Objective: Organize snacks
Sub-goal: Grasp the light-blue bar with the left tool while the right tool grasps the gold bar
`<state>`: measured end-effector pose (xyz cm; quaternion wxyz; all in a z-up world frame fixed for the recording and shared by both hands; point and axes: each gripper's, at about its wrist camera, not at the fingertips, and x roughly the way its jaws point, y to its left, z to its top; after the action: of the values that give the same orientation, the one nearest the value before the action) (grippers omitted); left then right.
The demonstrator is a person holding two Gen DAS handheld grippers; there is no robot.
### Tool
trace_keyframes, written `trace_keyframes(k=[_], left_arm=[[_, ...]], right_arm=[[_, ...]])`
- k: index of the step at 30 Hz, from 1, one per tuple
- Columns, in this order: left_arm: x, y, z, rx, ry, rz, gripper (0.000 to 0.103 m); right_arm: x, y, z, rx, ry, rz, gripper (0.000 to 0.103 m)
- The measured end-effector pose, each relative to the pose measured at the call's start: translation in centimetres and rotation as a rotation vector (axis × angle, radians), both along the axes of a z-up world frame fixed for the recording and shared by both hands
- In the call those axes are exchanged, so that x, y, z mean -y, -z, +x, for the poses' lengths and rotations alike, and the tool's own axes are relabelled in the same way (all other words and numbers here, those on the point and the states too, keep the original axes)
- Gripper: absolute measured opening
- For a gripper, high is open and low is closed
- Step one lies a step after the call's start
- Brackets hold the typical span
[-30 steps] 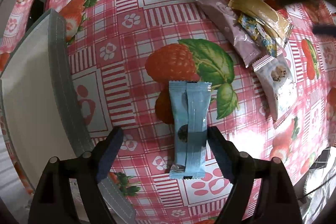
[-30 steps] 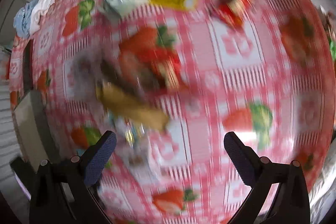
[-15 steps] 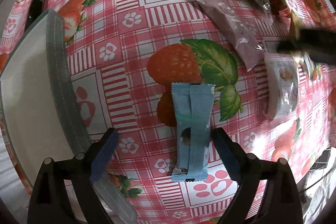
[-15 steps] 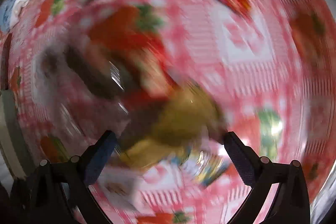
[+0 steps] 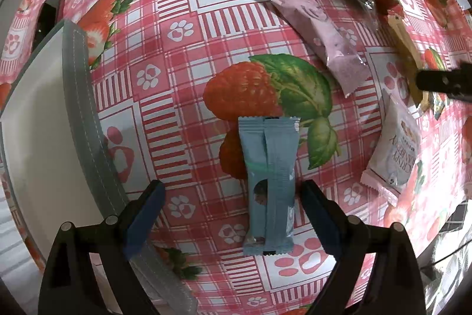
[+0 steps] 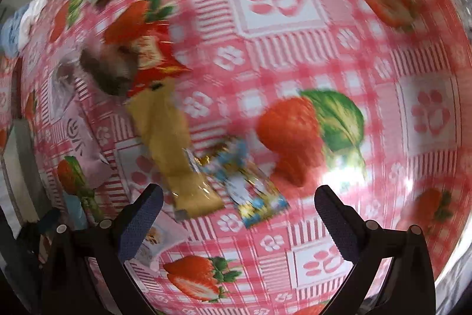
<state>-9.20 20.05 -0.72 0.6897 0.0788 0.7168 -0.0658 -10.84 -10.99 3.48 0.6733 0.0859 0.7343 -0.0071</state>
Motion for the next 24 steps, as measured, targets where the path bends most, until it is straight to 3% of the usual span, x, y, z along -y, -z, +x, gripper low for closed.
trace_keyframes(k=[9, 16, 24], left_arm=[[-1.0, -1.5, -0.8, 0.025, -0.012, -0.058, 0.094], [0.7, -0.7, -0.3, 0.017, -0.001, -0.034, 0.094], [2.7, 0.0, -0.3, 0.022, -0.02, 0.0, 0.094]], right_arm=[[-4.2, 0.4, 3.3, 0.008, -0.219, -0.082, 0.103], [-5.1, 0.3, 5.7, 0.01, -0.221, -0.052, 0.103], [-7.1, 1.7, 5.4, -0.019, -0.218, -0.058, 0.103]])
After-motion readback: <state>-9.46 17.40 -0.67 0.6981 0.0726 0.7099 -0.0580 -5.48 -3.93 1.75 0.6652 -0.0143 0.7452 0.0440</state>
